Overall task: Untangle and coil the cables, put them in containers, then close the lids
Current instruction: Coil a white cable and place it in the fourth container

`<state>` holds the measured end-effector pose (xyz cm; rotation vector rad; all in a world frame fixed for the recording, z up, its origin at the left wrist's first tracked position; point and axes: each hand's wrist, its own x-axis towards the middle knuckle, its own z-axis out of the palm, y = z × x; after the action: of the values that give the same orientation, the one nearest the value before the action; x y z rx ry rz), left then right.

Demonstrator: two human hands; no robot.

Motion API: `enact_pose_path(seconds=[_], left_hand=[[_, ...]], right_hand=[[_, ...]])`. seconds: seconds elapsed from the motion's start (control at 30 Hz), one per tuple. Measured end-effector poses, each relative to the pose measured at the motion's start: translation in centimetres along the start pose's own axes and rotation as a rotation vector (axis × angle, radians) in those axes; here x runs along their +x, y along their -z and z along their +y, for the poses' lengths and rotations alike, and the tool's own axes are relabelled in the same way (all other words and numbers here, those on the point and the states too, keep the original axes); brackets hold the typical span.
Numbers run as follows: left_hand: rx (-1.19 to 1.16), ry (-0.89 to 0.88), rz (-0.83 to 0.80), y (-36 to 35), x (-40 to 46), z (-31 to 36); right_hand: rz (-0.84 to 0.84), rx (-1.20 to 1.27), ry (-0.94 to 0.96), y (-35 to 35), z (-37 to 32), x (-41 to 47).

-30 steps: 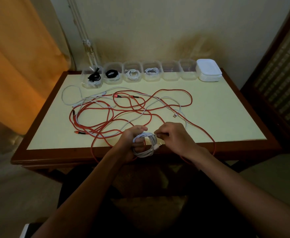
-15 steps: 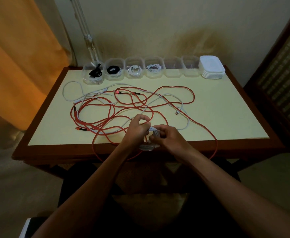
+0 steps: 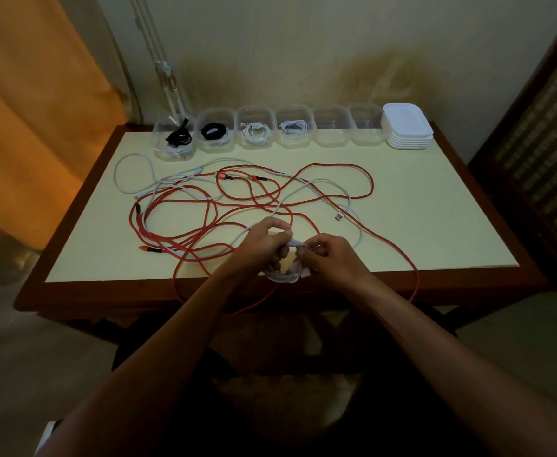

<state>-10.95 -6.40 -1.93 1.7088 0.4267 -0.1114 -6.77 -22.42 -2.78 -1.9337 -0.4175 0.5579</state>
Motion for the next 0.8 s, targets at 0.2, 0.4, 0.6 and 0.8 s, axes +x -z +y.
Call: enact_pose_path(seconds=[0.2,0.4,0.6,0.8], left_hand=[[0.024,-0.004,0.082,1.5,2.7,0.3],[0.257,-0.305,0.376,6.2,8.0,0.7],[0.798,-0.499,0.457,10.3,14.8,-0.9],[1.183,-0.050,0.155,11.5,17.3,-4.0]], right_hand=[[0.128,-0.138,0.111,-0.1,-0.2,2.8],[0.289,-0.149,0.152,1.2,-1.7,8.5],[0.391,-0.127,0.190,2.2,-5.1,15.9],[0.431,-0.233,0.211,4.3,-8.1,25.6]])
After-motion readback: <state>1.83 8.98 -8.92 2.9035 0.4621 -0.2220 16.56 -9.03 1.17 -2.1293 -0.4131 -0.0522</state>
